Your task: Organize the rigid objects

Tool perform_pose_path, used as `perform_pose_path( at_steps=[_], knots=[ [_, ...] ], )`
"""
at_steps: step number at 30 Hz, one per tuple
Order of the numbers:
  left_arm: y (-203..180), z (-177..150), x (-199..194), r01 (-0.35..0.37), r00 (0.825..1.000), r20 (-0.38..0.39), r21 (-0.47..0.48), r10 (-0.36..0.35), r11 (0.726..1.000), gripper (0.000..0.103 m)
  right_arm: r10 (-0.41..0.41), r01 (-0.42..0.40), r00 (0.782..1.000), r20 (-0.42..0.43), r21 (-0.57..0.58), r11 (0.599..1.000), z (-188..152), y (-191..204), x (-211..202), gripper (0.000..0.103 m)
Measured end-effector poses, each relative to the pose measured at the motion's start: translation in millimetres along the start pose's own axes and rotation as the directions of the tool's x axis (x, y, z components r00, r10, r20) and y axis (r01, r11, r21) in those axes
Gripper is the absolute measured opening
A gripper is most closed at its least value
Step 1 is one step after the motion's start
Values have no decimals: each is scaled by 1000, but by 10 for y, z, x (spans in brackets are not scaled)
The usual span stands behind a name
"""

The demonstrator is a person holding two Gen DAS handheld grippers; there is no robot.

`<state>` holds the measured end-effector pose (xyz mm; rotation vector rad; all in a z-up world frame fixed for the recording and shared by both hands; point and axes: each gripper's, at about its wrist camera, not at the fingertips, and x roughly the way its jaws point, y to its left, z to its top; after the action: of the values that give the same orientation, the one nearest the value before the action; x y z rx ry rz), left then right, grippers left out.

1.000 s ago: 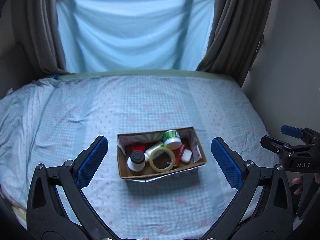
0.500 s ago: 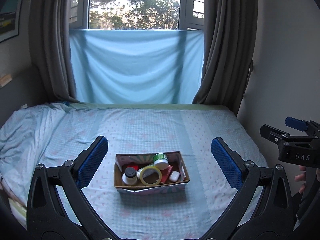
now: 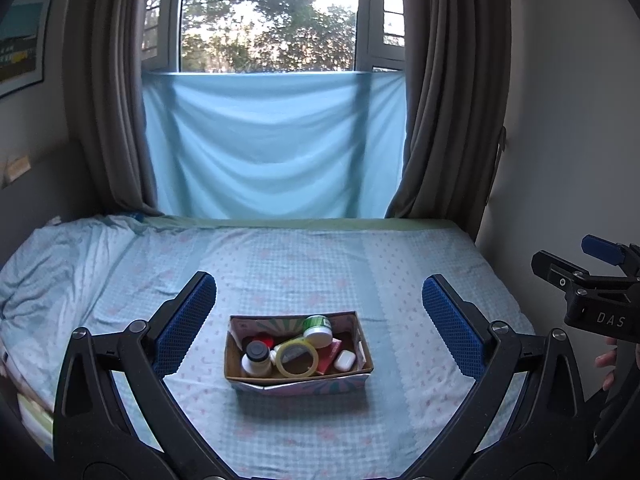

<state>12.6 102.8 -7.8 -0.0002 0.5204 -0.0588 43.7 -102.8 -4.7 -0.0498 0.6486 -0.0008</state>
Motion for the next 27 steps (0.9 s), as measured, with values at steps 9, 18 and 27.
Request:
perform_pose_path(
  at_steps=[9,18,27],
  knots=[
    [-27,-3,3,-4,1000,1,7,4,1000,103,3,-3,1000,0,15,1000,-11,-55,25,99],
    [-45,3,-37,-7,1000,15,22,6,1000,103,-3,3,1000,-4,18,1000,-1,-90,26,99],
    [-48,0,10,1,1000,13,19,-1,1000,103,-8,8,1000,5,22,1000,-12,-97,13,99]
  ],
)
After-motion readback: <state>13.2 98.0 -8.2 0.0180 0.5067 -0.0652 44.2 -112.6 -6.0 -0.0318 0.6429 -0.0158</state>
